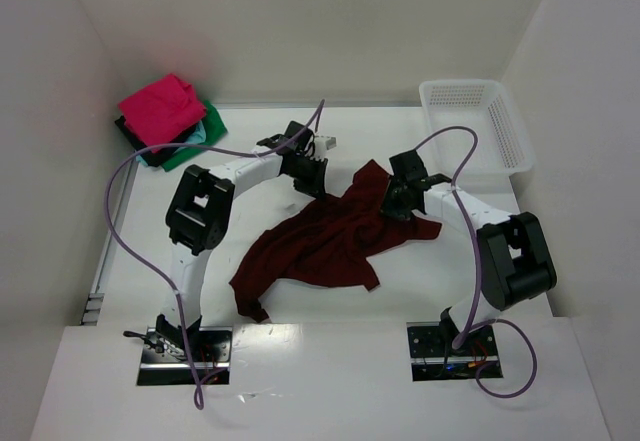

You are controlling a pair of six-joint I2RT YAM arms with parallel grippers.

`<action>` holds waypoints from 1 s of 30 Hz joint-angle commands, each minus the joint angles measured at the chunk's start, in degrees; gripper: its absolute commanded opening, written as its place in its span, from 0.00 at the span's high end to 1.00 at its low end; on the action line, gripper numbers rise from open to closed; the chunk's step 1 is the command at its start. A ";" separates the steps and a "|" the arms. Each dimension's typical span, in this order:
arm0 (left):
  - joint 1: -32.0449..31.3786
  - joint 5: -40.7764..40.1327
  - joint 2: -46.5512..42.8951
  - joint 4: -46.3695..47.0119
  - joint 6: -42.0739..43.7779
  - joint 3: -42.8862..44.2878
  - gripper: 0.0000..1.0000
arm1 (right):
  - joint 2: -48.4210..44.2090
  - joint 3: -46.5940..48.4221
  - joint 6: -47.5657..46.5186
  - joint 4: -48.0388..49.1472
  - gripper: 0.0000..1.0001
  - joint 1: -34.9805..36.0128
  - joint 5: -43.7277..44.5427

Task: Fold and stack the t-shirts
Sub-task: Flatten out the tshirt

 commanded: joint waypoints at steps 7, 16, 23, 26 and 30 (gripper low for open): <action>6.14 -11.25 -7.87 4.73 -5.95 -2.03 1.00 | -1.15 9.52 -4.77 -0.47 1.00 -5.22 3.63; 20.99 -14.77 -14.03 4.65 -5.34 -4.67 1.00 | -1.76 11.90 -7.33 -2.05 1.00 -13.57 4.69; 26.54 -16.62 -12.81 4.11 -4.72 -3.09 1.00 | -3.43 11.37 -6.71 -2.05 0.99 -16.04 5.22; 27.76 -17.23 -10.78 2.80 -4.02 -0.37 1.00 | -3.43 9.80 -5.49 -2.05 0.95 -16.04 5.22; 27.77 -17.76 -9.64 1.57 -3.49 2.00 0.93 | -3.43 8.29 -4.95 -0.91 0.88 -16.04 5.74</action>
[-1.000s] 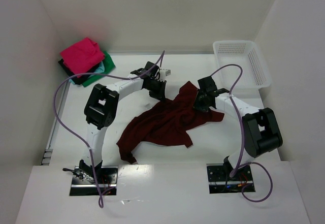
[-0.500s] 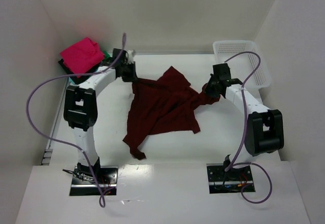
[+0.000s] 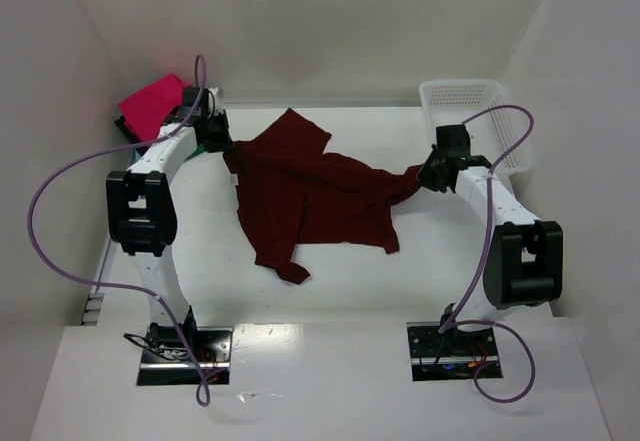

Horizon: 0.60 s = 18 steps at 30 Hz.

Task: Fold and stack the t-shirts
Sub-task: Flatten out the tshirt

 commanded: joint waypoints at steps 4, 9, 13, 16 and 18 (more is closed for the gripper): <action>0.69 1.57 -0.02 -1.41 1.63 4.90 0.44 | -2.10 -0.23 0.58 0.86 0.36 -0.83 0.26; -1.67 3.25 -9.31 -3.60 1.71 0.43 0.15 | -5.51 -0.23 -0.65 0.33 0.02 -0.83 -3.26; -5.27 5.52 -16.43 -6.68 1.72 -6.42 0.10 | -9.55 -4.78 -1.44 -0.19 0.02 -0.83 -7.56; -9.76 5.53 -23.38 -9.75 -1.09 -16.07 0.09 | -11.58 -8.04 -0.83 -0.19 0.02 2.94 -10.30; -12.49 6.23 -25.85 -9.76 -4.86 -20.39 0.09 | -11.59 -9.63 -0.21 -0.81 0.02 6.03 -10.30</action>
